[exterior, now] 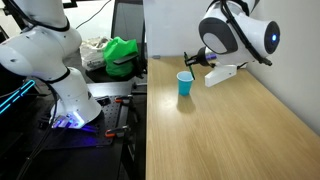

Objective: Pick up the pen from the table and put it in the light blue cup.

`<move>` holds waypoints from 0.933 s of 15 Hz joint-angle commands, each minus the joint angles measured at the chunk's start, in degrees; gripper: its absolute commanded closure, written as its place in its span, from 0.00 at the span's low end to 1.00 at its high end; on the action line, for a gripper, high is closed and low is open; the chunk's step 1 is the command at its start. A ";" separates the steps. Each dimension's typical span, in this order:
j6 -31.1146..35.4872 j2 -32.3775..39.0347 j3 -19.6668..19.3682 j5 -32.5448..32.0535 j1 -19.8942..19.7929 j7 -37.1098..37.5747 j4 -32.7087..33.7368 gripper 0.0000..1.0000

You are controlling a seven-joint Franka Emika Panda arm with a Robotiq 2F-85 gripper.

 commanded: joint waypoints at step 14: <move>-11.22 7.11 -0.73 0.59 4.55 -0.69 8.63 0.96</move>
